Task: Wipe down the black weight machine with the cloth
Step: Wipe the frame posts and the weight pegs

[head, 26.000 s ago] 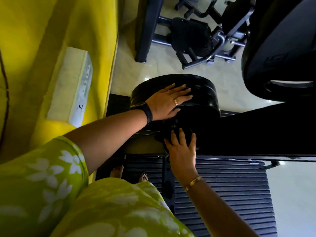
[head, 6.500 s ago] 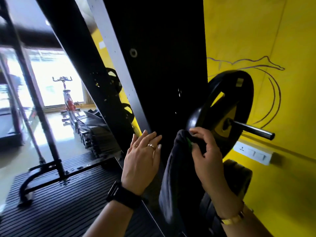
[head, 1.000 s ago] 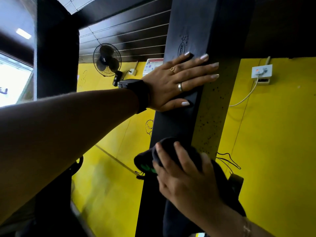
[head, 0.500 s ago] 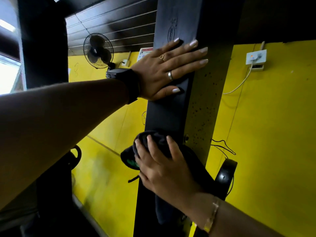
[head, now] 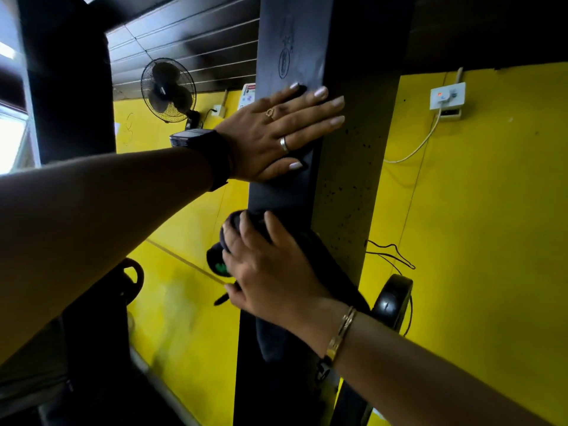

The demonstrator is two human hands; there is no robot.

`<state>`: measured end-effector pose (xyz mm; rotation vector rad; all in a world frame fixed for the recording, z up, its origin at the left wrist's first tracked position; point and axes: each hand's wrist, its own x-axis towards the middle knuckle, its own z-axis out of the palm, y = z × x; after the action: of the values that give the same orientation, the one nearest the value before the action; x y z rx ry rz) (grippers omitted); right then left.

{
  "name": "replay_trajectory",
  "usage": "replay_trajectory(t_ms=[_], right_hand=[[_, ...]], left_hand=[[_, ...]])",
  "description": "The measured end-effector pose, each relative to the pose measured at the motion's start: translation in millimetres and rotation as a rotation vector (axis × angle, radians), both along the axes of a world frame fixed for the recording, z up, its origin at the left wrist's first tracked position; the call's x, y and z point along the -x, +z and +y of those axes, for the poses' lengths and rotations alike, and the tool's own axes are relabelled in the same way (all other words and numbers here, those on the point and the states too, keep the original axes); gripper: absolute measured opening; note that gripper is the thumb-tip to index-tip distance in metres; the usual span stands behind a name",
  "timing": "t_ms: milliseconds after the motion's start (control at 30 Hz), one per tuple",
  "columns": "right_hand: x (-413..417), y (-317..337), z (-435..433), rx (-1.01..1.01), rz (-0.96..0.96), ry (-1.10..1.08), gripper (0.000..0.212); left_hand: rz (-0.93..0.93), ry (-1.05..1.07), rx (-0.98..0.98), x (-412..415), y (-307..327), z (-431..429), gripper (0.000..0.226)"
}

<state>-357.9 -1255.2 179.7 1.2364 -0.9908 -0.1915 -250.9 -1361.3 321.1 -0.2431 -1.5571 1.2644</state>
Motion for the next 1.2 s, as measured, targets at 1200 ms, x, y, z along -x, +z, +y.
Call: replay_trajectory(t_ms=[1200], right_hand=[[22.6,-107.8,-8.5,0.342,-0.389,0.311,0.03]], left_hand=[[-0.045,-0.018,-0.072,32.6,-89.1,-6.7,0.055]])
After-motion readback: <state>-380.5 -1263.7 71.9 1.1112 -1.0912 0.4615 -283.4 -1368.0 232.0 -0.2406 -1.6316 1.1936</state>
